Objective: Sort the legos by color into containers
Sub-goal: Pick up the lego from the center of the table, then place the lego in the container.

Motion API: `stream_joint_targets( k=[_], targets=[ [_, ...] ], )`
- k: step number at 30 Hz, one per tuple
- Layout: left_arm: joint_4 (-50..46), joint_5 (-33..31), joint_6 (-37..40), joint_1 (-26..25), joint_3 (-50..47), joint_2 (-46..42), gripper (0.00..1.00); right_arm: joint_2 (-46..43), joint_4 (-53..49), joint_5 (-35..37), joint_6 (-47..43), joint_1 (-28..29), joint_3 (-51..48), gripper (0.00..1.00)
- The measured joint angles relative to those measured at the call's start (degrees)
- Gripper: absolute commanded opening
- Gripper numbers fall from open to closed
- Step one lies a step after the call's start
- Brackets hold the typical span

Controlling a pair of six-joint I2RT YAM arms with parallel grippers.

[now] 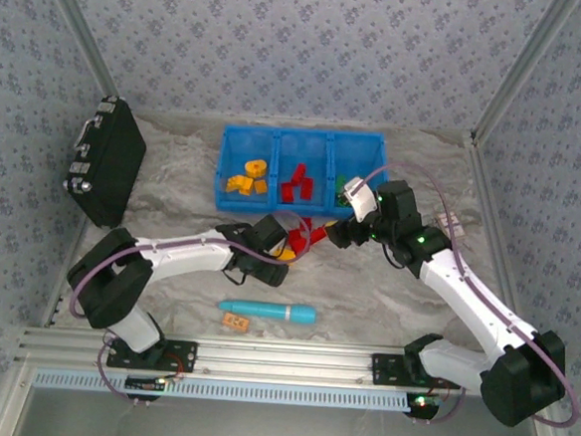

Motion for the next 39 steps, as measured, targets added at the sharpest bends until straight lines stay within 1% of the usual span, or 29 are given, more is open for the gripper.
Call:
stream_joint_targets(
  k=[2,6,15,19,22,24,26,29,31,35,39],
  targets=[
    [-0.17,-0.28,-0.48,0.0,0.0,0.39,0.72,-0.2,0.0,0.0,0.13,0.0,0.0,0.89],
    [-0.24,-0.61,-1.51,-0.09,-0.02,1.66,0.61,-0.87,0.0,0.02,0.17,0.0,0.0,0.89],
    [-0.02,-0.59,-4.13,-0.09,-0.7,2.71,0.35,-2.29,1.16,0.85,1.64,0.0,-1.22,0.89],
    [-0.33,-0.63,-4.81,-0.07,-1.18,1.31,0.3,-3.87,5.77,0.72,2.97,1.22,-6.51,0.88],
    [-1.18,-0.48,-4.92,0.96,-1.22,-1.92,0.3,-5.03,11.17,1.6,2.93,4.9,-12.37,0.9],
    [-1.64,-0.17,-4.92,2.99,-1.18,-5.38,0.3,-5.22,14.84,2.97,2.01,8.17,-15.93,0.92],
    [-2.45,0.28,-4.87,6.51,-0.59,-9.94,0.29,-5.07,17.94,3.21,0.44,11.15,-18.67,0.92],
    [-3.67,0.55,-3.93,12.39,2.56,-15.26,0.29,-3.39,20.83,3.21,-1.95,14.27,-19.71,0.91],
    [-3.58,0.57,-2.84,16.02,5.66,-17.05,0.29,-1.57,22.71,3.32,-3.37,15.82,-19.71,0.9],
    [-2.47,1.66,-0.7,22.43,11.87,-16.22,0.3,2.89,25.31,4.81,-5.79,18.71,-19.71,0.89],
    [-0.94,2.86,1.03,25.92,16.52,-10.21,0.3,7.67,27.65,6.71,-8.63,20.81,-19.58,0.88]
  ],
)
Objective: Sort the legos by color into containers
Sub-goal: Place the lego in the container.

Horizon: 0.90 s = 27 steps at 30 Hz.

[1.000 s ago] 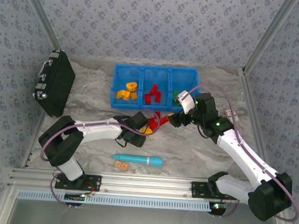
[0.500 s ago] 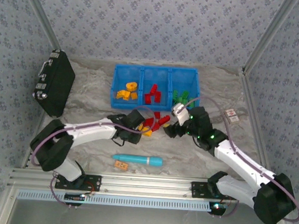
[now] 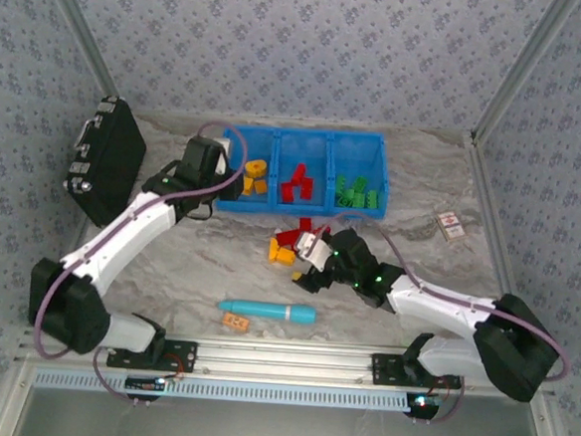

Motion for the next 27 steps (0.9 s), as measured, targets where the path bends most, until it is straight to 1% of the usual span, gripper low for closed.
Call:
stream_joint_targets(
  k=[2,4,7,9,12,15,22,25,27],
  targets=[
    [1.11,0.83,0.37,1.03,1.81,4.35,0.3,2.86,0.79,0.59,-1.68,0.7,0.72,0.85],
    [1.68,1.51,0.79,1.75,3.43,8.79,0.32,5.46,1.95,1.05,-3.41,1.25,1.62,0.84],
    [2.16,2.51,1.38,2.47,5.79,15.26,0.39,8.39,4.26,1.01,-5.92,1.77,2.43,0.83],
    [2.16,3.02,1.77,2.64,6.95,18.47,0.43,10.03,5.75,0.79,-7.3,1.88,2.84,0.83],
    [1.99,3.72,2.29,2.69,9.22,21.53,0.45,12.15,6.78,0.63,-8.96,1.86,3.78,0.83],
    [1.99,4.2,2.84,2.89,11.17,22.56,0.5,14.21,7.15,0.26,-9.94,1.86,5.05,0.83],
    [1.86,5.16,3.82,3.41,13.35,21.94,0.58,18.25,7.02,-0.76,-10.91,1.88,8.5,0.8],
    [1.27,5.4,4.28,3.69,13.35,19.5,0.6,19.61,7.02,-0.7,-10.88,1.88,9.57,0.78],
    [0.31,5.42,4.68,3.76,13.33,15.89,0.62,20.98,6.99,-0.66,-10.82,1.88,10.45,0.76]
  ],
)
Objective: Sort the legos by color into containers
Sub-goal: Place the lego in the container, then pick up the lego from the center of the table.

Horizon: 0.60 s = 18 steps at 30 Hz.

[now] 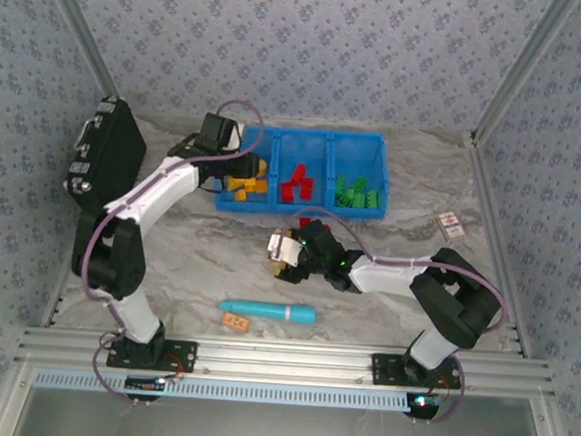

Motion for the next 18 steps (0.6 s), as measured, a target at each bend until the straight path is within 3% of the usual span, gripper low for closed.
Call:
stream_joint_targets(
  k=[11,18],
  targets=[
    [-2.71,-0.7,1.51,2.47,-4.17,-28.85,0.69,6.19,-1.42,1.75,1.11,0.11,3.1,0.54],
    [-7.39,-1.36,2.45,6.6,-9.14,-33.24,0.69,8.22,-1.73,3.67,1.57,1.09,5.88,0.2]
  ],
)
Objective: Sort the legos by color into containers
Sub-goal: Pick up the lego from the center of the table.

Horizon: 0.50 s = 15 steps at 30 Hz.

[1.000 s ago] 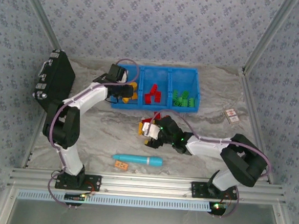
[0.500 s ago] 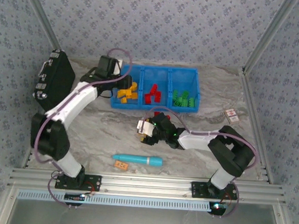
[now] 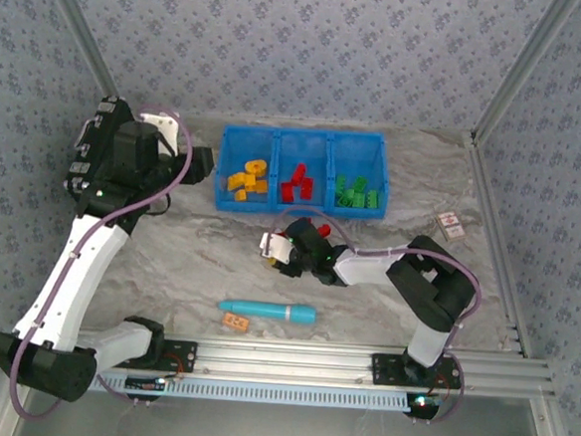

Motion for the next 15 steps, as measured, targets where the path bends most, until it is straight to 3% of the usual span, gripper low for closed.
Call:
stream_joint_targets(
  k=[6,15],
  targets=[
    [-3.17,0.07,0.57,2.21,-2.67,-1.29,0.7,0.37,-2.08,0.92,-0.72,0.55,1.42,0.12],
    [-5.62,1.55,1.18,6.19,-6.14,-8.98,0.71,-2.34,-11.45,0.35,-3.26,1.38,9.14,0.1]
  ],
)
